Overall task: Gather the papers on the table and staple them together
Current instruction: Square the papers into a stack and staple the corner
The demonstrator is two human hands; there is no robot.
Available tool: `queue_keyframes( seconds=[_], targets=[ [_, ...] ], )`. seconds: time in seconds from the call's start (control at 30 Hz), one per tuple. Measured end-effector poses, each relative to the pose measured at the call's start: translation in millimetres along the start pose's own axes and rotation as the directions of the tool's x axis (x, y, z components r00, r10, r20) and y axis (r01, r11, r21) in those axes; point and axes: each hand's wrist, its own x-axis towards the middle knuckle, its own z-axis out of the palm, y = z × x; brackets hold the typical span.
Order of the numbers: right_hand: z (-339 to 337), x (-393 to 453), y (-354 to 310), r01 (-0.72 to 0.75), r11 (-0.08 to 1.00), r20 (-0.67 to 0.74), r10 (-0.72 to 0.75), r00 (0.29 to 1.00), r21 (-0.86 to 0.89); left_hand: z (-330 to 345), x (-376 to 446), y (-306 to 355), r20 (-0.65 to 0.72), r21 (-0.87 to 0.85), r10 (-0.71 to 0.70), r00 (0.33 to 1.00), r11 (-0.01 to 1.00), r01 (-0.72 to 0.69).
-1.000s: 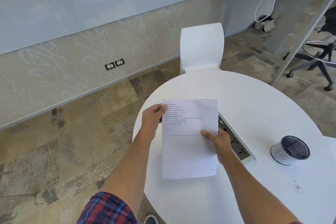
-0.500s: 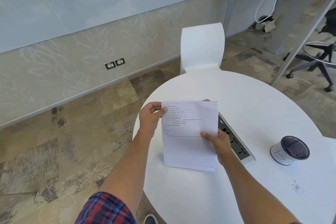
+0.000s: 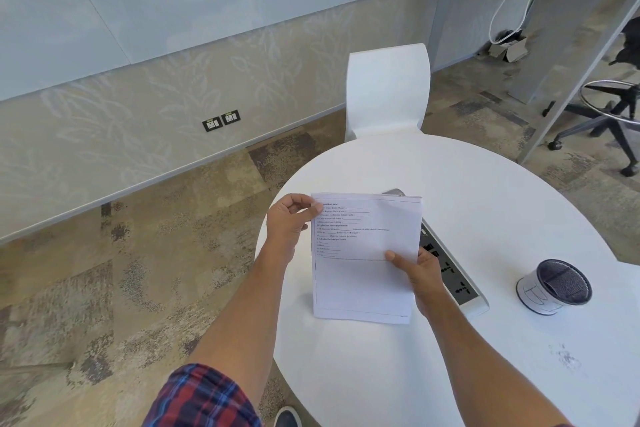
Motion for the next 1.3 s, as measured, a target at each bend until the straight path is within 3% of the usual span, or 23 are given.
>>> queue_keyframes(
  seconds=[0.43,0.77,0.97,1.3],
  targets=[
    [0.4,-0.5,0.8,-0.002,1.0,-0.013,0.002,1.0,0.003,1.4,0.5,0.4,0.002,0.034,-0.004,1.0,0.999,0.004],
    [3.4,0.6,-1.5,-0.01,1.0,-0.039,0.009,0.999,-0.015,-1.3,3.7,2.6,-0.054,0.02,0.081,0.995,0.997,-0.08],
    [5.3,-0.6,-4.5,0.0,1.0,-0.04,-0.001,0.999,-0.008,-1.4,3.6,-1.8,-0.057,-0.019,0.027,0.998,0.999,-0.028],
    [5.5,-1.3,-7.1,0.012,1.0,-0.044,-0.012,0.999,-0.006,-4.7,-0.3,0.4,0.113,-0.164,-0.045,0.993,0.984,0.063]
  ],
)
